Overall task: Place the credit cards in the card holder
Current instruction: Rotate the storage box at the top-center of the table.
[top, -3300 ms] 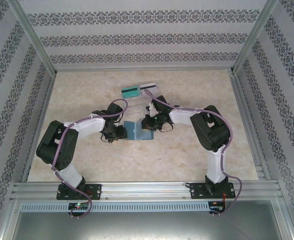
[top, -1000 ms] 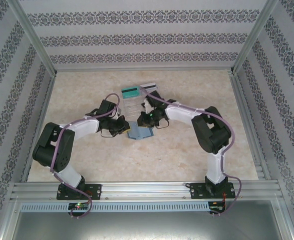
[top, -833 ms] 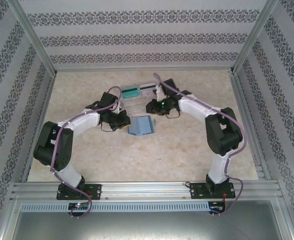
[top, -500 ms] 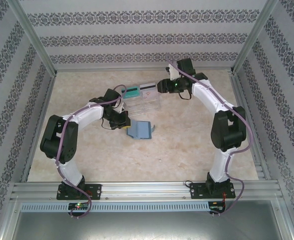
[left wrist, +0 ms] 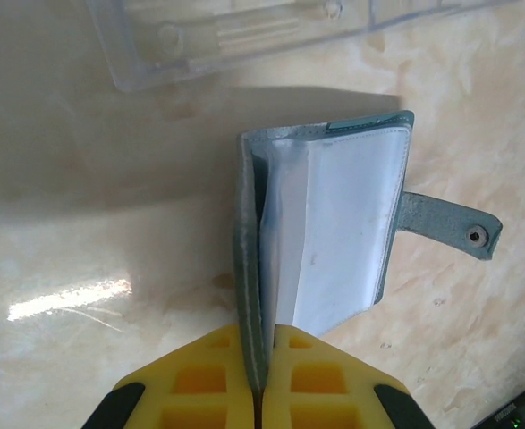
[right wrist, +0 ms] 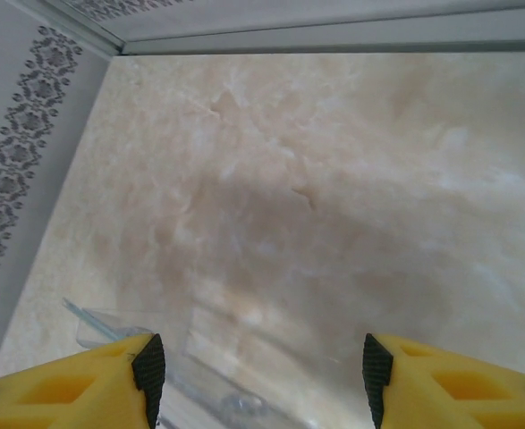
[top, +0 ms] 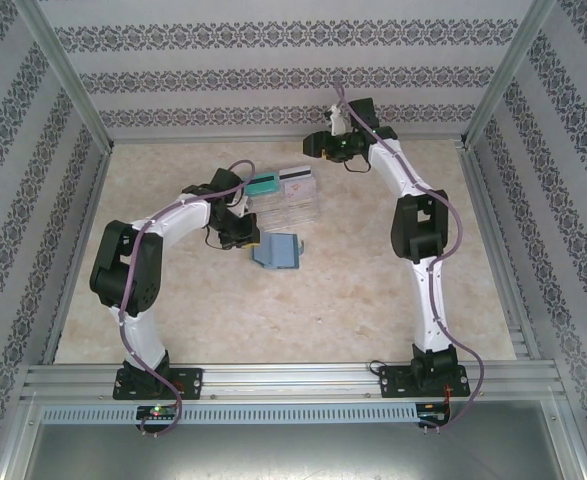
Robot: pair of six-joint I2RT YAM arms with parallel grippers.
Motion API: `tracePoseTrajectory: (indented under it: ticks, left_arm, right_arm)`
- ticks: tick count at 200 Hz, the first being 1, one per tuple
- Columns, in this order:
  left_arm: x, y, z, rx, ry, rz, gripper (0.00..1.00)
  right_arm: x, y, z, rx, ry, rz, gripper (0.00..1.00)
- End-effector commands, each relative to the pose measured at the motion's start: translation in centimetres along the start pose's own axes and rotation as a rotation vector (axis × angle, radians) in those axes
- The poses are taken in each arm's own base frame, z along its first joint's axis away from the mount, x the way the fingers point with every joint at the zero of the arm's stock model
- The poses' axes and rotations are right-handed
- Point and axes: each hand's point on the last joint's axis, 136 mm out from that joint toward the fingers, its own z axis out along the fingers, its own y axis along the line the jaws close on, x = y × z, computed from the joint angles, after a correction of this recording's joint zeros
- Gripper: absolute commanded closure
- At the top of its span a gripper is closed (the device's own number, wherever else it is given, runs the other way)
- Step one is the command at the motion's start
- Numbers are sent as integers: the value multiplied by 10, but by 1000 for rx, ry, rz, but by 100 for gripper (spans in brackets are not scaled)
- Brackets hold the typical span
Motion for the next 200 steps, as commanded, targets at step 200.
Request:
tracePoseTrajectory:
  ticks: [200]
  left_arm:
    - [-15, 9, -1, 14, -40, -17, 100]
  right_arm:
    - [52, 36, -59, 223, 107, -270, 36]
